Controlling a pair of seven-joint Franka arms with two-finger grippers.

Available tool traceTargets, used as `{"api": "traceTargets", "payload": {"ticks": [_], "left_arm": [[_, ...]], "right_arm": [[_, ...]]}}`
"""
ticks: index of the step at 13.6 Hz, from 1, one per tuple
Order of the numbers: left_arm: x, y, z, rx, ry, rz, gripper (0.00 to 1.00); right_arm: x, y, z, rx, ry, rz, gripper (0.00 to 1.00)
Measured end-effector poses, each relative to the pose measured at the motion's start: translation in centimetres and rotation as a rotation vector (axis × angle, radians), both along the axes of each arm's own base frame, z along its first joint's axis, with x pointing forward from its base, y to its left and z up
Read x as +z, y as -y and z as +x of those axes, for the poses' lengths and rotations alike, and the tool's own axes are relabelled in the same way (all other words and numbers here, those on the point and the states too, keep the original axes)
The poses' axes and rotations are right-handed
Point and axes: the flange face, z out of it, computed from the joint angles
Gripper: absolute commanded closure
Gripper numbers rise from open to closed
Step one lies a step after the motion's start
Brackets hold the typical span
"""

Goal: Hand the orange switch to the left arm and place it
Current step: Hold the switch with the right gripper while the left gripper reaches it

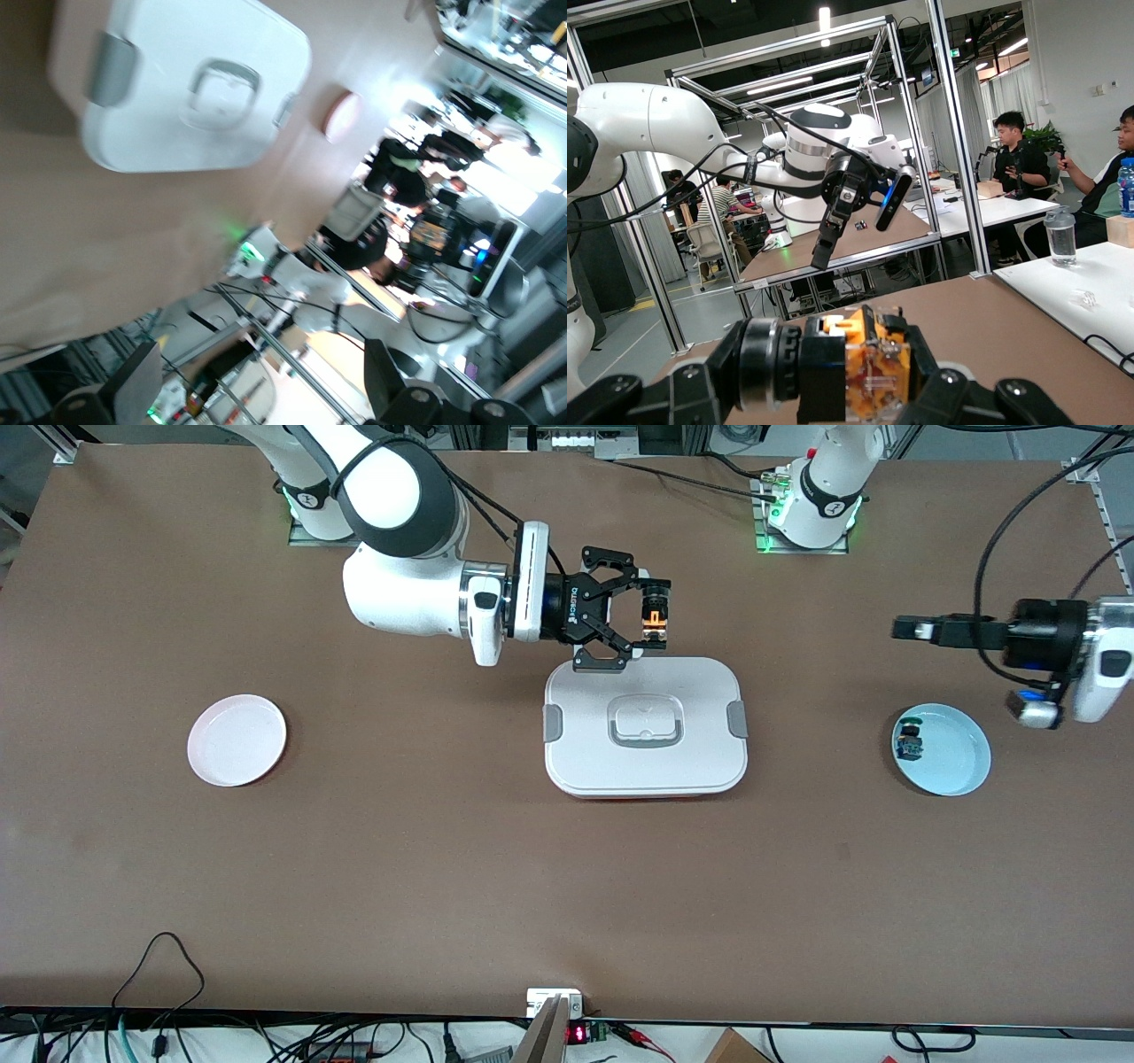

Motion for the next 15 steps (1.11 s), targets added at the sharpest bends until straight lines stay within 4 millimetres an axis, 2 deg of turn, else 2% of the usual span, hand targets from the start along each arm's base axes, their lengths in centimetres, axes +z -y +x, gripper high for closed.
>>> {"api": "traceTargets", "payload": {"ticks": [2,5,9,11,15], "left_arm": [[0.1,4.2,0.2,-0.017,0.006,-0.041,0.0],[2.3,10.9,-0.5,-0.01,0.038,-0.056,0.0],[3.1,17.6,-1.3,0.028,0.071,-0.036,0.0],[3.2,19.9,-1.3,0.067,0.075,-0.057,0.0],[2.9,21.8,-1.0,0.136,0.08,-0.082,0.0]], "right_arm": [[0.0,-0.3,-0.2,0.003,0.002,-0.002,0.93],[-0.1,-0.3,-0.3,0.005,0.008,-0.006,0.93],[0.0,-0.3,-0.2,0.009,0.022,-0.015,0.93],[0.0,-0.3,-0.2,0.008,0.024,-0.016,0.93],[-0.2,-0.3,-0.2,0.006,0.023,-0.018,0.93]]}}
